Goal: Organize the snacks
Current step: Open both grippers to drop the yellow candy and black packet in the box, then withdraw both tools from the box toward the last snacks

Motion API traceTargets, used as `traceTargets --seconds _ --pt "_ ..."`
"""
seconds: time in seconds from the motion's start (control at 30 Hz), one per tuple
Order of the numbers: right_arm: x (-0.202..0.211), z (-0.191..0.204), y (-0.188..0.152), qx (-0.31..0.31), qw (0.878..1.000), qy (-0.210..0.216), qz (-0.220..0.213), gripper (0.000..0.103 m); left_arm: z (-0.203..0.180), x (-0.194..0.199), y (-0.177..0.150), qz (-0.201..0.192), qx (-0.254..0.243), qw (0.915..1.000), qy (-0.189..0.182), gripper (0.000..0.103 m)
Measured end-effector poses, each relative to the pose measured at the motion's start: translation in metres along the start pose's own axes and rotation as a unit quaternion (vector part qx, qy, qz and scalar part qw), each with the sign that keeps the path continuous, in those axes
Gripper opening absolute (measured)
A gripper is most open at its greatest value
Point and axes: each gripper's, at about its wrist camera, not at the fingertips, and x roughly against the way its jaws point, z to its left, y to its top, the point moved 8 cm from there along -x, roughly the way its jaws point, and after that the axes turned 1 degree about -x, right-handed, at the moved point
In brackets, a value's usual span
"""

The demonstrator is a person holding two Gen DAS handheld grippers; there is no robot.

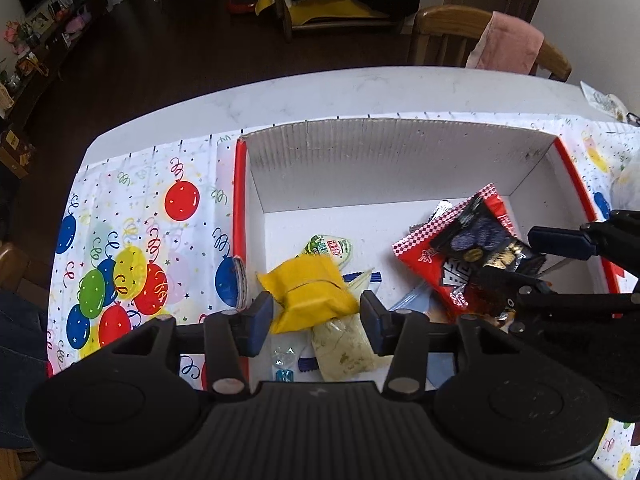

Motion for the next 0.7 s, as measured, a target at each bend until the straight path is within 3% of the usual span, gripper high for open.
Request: traceTargets --seconds 0.33,0.7 --pt "0.044 -0.001 -0.011 -0.024 0.999 0.019 -0.031 0.047 0.009 0.036 -0.013 -0.036 0.013 0.9992 -0.012 0.047" --pt "0.098 0.003 -0.031 -0.054 0.995 0.052 -0.071 0.049 0.004 0.087 -0.046 -0.089 -0.018 0.9956 -0.020 0.049"
